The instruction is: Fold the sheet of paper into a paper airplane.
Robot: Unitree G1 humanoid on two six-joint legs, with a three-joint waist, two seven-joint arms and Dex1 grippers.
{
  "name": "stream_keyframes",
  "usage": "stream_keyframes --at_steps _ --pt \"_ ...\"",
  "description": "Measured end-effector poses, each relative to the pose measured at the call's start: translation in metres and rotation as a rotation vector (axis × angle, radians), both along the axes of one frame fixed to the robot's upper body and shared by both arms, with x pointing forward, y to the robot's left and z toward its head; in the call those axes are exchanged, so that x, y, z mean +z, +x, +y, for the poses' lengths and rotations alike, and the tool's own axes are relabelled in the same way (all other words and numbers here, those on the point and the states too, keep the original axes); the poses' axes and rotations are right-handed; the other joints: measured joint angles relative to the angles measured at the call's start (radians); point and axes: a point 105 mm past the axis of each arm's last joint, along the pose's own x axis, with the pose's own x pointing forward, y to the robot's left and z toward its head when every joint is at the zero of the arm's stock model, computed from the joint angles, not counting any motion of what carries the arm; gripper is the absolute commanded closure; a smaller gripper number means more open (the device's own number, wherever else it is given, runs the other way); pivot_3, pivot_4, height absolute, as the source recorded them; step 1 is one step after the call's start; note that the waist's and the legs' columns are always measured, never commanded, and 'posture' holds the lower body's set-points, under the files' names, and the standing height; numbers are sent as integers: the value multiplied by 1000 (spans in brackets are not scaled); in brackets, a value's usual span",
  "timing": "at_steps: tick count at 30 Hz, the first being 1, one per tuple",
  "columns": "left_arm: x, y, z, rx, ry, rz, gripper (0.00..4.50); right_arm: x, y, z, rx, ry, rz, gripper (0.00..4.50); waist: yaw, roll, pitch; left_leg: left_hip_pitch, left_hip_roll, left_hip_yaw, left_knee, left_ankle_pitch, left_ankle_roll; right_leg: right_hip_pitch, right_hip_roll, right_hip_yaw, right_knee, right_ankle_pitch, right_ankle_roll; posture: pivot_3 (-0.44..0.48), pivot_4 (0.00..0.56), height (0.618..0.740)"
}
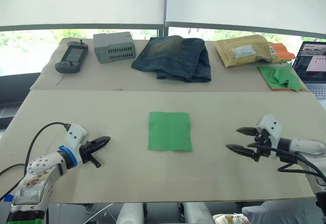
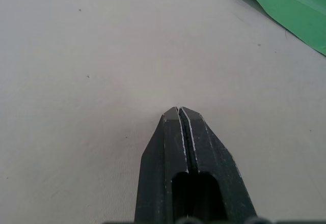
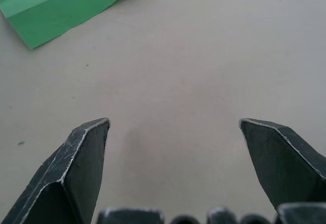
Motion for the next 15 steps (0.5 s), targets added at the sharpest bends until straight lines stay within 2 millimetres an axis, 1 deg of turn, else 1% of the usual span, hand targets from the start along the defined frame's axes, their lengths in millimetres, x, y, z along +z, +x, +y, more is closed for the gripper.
stream_keyframes --at_steps 2,4,6,9,10,12,15 --pt "1 -1 -2 -13 -14 17 4500 0 0 0 -2 5 9 21 0 0 0 0 0 0 0 0 0 0 0 0 0 0 0 0 150 728" --pt "6 -7 -11 -87 -39 67 4500 1 -1 2 -6 34 42 21 -1 0 0 -1 0 0 0 0 0 0 0 0 0 0 0 0 150 728" --pt "21 -8 -27 -189 -66 86 4500 6 -4 6 8 30 77 21 2 0 0 -1 0 0 0 0 0 0 0 0 0 0 0 0 150 728" --pt "49 -4 -47 -305 -65 36 4500 23 -6 15 58 -27 73 21 2 1 0 -1 0 0 1 0 0 0 0 0 0 0 1 0 150 728" --pt "56 -2 -51 -333 -55 18 4500 27 -7 19 79 -58 72 21 2 0 0 -1 0 0 1 0 0 0 1 0 0 0 1 0 150 728" --pt "62 -2 -58 -389 -6 17 4500 31 -11 31 128 -105 74 21 -1 0 0 -1 0 -1 0 0 0 0 2 0 -1 -1 1 0 150 728" --pt "65 -3 -73 -464 16 19 4500 36 -13 56 180 -75 61 21 -7 0 1 -2 0 -1 0 0 0 -1 3 0 0 -1 0 0 150 728"
